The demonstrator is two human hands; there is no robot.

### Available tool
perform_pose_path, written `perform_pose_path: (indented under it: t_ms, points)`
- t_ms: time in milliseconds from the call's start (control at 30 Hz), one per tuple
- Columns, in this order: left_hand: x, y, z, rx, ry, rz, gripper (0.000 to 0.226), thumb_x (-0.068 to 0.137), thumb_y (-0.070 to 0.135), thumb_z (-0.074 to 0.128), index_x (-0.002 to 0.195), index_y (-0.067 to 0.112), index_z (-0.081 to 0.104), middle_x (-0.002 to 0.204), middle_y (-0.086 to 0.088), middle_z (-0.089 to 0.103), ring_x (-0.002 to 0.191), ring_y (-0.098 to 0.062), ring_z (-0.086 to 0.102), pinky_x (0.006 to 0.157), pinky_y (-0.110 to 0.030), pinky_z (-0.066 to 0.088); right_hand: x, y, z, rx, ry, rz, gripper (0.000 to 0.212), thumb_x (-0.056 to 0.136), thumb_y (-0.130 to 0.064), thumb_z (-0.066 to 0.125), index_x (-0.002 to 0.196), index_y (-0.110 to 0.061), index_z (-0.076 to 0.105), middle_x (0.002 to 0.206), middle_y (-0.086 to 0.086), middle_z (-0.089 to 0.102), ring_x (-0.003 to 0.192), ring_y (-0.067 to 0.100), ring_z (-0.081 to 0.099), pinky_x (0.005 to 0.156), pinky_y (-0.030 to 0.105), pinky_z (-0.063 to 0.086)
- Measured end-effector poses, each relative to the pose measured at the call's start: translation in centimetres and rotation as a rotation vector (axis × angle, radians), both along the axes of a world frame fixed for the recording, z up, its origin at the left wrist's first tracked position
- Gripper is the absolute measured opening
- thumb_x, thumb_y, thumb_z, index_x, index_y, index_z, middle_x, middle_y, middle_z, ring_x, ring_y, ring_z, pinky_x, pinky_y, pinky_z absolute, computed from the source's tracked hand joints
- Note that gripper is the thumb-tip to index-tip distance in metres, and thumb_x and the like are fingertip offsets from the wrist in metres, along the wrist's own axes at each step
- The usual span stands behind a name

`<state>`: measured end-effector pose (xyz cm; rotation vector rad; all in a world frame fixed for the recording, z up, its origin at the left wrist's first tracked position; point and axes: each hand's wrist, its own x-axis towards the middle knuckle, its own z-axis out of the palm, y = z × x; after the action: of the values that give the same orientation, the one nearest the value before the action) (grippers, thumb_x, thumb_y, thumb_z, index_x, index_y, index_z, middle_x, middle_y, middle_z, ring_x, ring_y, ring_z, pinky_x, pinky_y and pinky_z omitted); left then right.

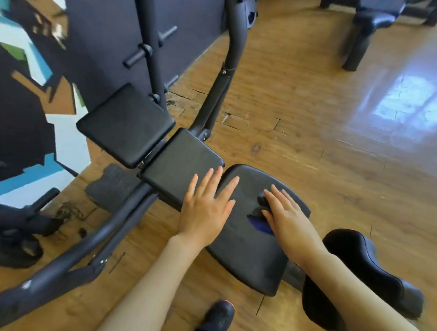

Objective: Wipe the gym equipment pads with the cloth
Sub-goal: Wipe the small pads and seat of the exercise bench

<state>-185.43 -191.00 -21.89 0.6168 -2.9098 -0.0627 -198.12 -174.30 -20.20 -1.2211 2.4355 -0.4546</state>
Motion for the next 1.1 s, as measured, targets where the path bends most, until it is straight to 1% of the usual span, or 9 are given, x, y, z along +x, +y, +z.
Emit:
perform_pose_path:
  t_ms: [267,367,467,500,600,700,767,1000,1100]
  points:
    - [7.4,2.7,6.0,-0.046,-0.003,0.163,0.051,0.100,0.041,0.025,0.147,0.025,0.036,0.153,-0.017,0.034,0.142,-0.032,0.031,0.113,-0.054,0.026,4.5,-1.9,6.5,-0.181,0.113,0.265,0.048,0.102,-0.025,0.041,0.145,-0.004,0.036,0.152,0.017,0.033,0.142,0.033,0.028,0.116,0.032,0.016]
    - [11.1,3.8,7.2,-0.061,0.003,0.238,0.052,0.100,0.042,0.022,0.149,0.026,0.033,0.154,-0.015,0.032,0.143,-0.031,0.029,0.115,-0.051,0.022,7.5,-2.4,8.4,-0.206,0.128,0.372,0.048,0.101,-0.024,0.042,0.143,-0.002,0.037,0.149,0.018,0.037,0.139,0.034,0.033,0.115,0.038,0.024]
    - [14.8,4.8,8.3,-0.072,0.011,0.315,0.051,0.101,0.040,0.026,0.149,0.026,0.032,0.154,-0.015,0.033,0.143,-0.031,0.029,0.115,-0.051,0.023,10.7,-2.8,10.1,-0.238,0.207,0.485,0.045,0.087,-0.005,0.068,0.128,0.007,0.053,0.133,0.026,0.053,0.124,0.040,0.051,0.103,0.039,0.040]
    - [16.1,5.1,8.5,-0.079,0.016,0.341,0.050,0.101,0.040,0.027,0.149,0.026,0.033,0.154,-0.015,0.034,0.143,-0.031,0.029,0.115,-0.052,0.025,11.9,-2.8,10.5,-0.250,0.219,0.529,0.045,0.086,-0.004,0.068,0.127,0.008,0.053,0.133,0.027,0.053,0.125,0.040,0.050,0.104,0.038,0.037]
    - [20.5,6.0,9.3,-0.108,0.004,0.429,0.051,0.101,0.042,0.025,0.148,0.025,0.036,0.153,-0.015,0.035,0.143,-0.031,0.031,0.115,-0.050,0.023,15.8,-2.9,11.6,-0.250,0.217,0.636,0.047,0.101,-0.015,0.045,0.144,0.001,0.034,0.151,0.020,0.033,0.142,0.033,0.027,0.115,0.031,0.015]
    - [25.1,7.5,10.2,-0.126,-0.021,0.524,0.049,0.103,0.042,0.030,0.149,0.026,0.034,0.155,-0.014,0.031,0.144,-0.030,0.028,0.116,-0.047,0.020,19.6,-3.4,11.5,-0.294,0.275,0.746,0.044,0.092,-0.007,0.060,0.133,0.004,0.049,0.144,0.022,0.042,0.136,0.038,0.038,0.111,0.043,0.030]
    - [28.4,8.9,10.9,-0.132,-0.047,0.586,0.050,0.102,0.042,0.030,0.149,0.027,0.033,0.157,-0.012,0.029,0.145,-0.029,0.026,0.117,-0.046,0.018,22.9,-3.3,12.2,-0.243,0.336,0.845,0.044,0.095,-0.009,0.055,0.137,-0.002,0.047,0.151,0.019,0.034,0.142,0.035,0.027,0.115,0.047,0.028]
    - [41.7,17.0,13.7,-0.144,-0.106,0.827,0.056,0.099,0.046,0.018,0.144,0.025,0.044,0.151,-0.014,0.040,0.139,-0.030,0.037,0.113,-0.049,0.026,36.1,0.2,14.7,-0.250,0.297,1.060,0.049,0.101,-0.009,0.040,0.148,-0.008,0.028,0.160,0.010,0.007,0.148,0.027,0.004,0.118,0.034,0.007]
    - [47.8,21.8,14.6,-0.139,-0.139,0.909,0.056,0.099,0.047,0.017,0.144,0.026,0.043,0.152,-0.013,0.038,0.141,-0.029,0.035,0.115,-0.046,0.022,42.5,2.2,14.4,-0.292,0.207,1.074,0.052,0.102,-0.012,0.039,0.150,-0.008,0.020,0.160,0.010,0.011,0.147,0.024,0.011,0.117,0.033,0.013]
